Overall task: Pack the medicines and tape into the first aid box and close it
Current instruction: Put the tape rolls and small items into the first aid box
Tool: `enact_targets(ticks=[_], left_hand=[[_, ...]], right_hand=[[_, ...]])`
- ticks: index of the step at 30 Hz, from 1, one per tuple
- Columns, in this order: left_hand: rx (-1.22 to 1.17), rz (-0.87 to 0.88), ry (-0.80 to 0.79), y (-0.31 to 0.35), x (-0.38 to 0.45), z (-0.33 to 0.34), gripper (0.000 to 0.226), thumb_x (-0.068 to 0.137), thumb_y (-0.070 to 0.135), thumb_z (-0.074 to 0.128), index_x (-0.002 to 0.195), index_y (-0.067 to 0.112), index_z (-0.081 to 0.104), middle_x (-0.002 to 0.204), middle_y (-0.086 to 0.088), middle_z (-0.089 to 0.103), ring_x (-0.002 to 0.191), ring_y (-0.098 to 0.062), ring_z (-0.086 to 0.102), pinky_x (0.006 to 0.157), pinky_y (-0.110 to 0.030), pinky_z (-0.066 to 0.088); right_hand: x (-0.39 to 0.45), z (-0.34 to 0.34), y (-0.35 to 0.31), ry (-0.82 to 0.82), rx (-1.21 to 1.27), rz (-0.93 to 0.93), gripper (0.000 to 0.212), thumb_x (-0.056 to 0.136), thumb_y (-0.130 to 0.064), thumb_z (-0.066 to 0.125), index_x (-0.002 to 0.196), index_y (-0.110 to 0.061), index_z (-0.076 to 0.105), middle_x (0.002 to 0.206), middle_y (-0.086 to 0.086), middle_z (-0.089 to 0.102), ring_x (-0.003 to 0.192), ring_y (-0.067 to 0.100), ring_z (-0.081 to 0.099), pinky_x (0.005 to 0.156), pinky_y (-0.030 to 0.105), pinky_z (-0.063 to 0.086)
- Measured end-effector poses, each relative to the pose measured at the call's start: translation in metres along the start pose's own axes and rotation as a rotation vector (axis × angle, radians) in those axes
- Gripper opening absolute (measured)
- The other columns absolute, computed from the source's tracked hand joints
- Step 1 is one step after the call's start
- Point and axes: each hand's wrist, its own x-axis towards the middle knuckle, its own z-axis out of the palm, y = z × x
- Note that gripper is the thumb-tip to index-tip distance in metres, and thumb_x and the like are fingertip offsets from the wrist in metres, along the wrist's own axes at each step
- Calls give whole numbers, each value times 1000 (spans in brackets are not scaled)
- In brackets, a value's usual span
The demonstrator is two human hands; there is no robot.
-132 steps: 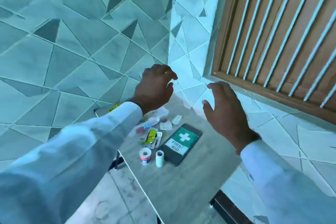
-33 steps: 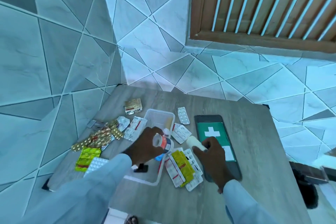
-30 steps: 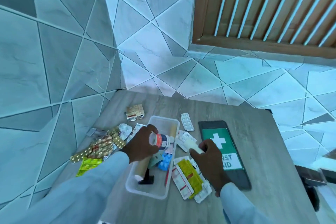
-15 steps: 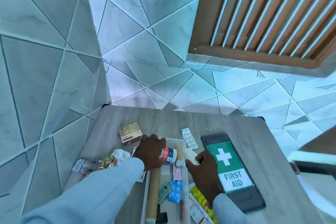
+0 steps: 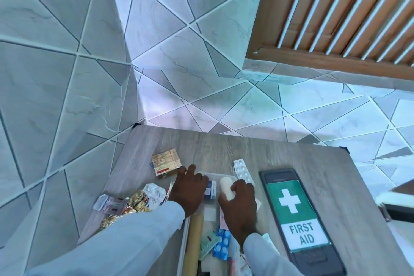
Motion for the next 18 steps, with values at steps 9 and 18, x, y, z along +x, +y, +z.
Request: enact_targets(ticks=[9,18], left_hand=[[-72,-31,-14,-2,3,6,50,92,20,56,140,19,41,145,-8,44,144,-37,18,114,-58,8],[-147,-41,-54,-2,5,8,54,91,17,58,141,20,38,148,-7,42,147,-35,10,114,-60,9]], right_hand=[[8,27,5,-62,-422,-201,31,68,-35,76,87,-17,60,81,7,61,74,31,59,64,40,48],[9,25,4,-254,-701,-277,36,60,-37,82,86,-19,65,88,4,68,80,30,61,68,43,48]])
